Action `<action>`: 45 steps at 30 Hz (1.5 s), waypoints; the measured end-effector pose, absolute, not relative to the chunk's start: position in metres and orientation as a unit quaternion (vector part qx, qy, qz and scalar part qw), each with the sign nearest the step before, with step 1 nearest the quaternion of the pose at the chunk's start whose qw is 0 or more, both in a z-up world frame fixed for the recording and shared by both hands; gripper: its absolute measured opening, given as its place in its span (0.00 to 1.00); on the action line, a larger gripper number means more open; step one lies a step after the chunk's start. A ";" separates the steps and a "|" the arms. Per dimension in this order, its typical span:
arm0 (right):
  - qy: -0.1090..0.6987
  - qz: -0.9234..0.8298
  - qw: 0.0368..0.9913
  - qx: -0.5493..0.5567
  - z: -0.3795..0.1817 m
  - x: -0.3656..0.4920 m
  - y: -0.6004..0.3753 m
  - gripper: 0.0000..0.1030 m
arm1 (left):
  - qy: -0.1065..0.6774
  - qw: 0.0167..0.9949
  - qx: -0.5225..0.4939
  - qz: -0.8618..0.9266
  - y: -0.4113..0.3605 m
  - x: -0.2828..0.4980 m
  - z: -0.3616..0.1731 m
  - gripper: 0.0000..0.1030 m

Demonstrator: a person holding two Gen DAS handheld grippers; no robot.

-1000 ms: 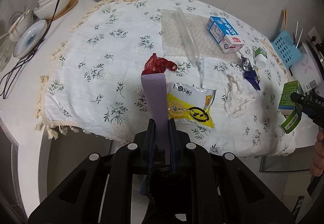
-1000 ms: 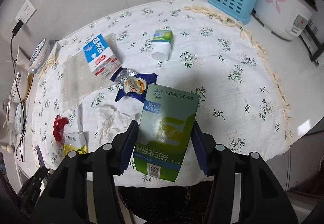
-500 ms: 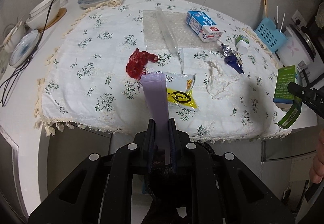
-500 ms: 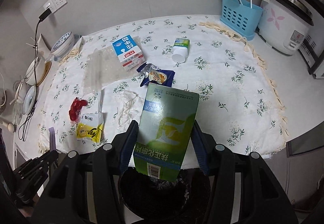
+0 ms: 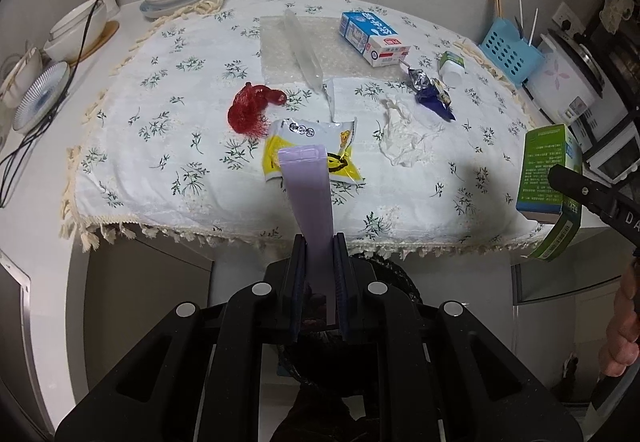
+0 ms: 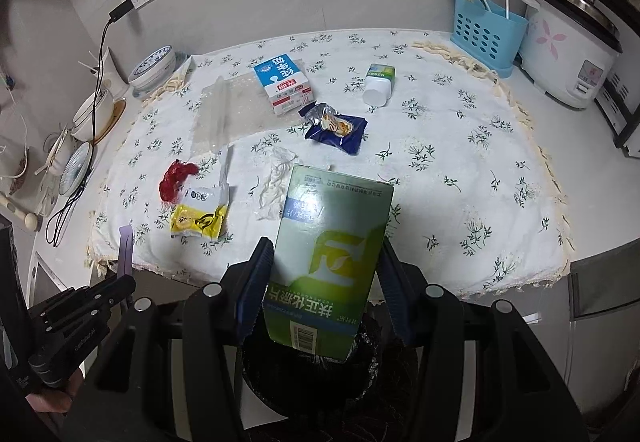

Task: Collect trash
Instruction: 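Lower both tools over the black bin and open them to drop items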

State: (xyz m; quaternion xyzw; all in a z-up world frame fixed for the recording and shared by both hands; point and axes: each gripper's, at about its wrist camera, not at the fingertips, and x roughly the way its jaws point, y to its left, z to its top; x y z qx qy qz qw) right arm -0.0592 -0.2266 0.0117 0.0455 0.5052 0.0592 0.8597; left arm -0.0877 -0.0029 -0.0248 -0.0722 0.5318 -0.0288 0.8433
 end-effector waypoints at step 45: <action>0.599 0.124 0.791 -0.021 -0.156 -0.123 -0.204 0.49 | 0.597 0.795 -0.099 -0.031 -0.032 -0.142 -0.169 0.12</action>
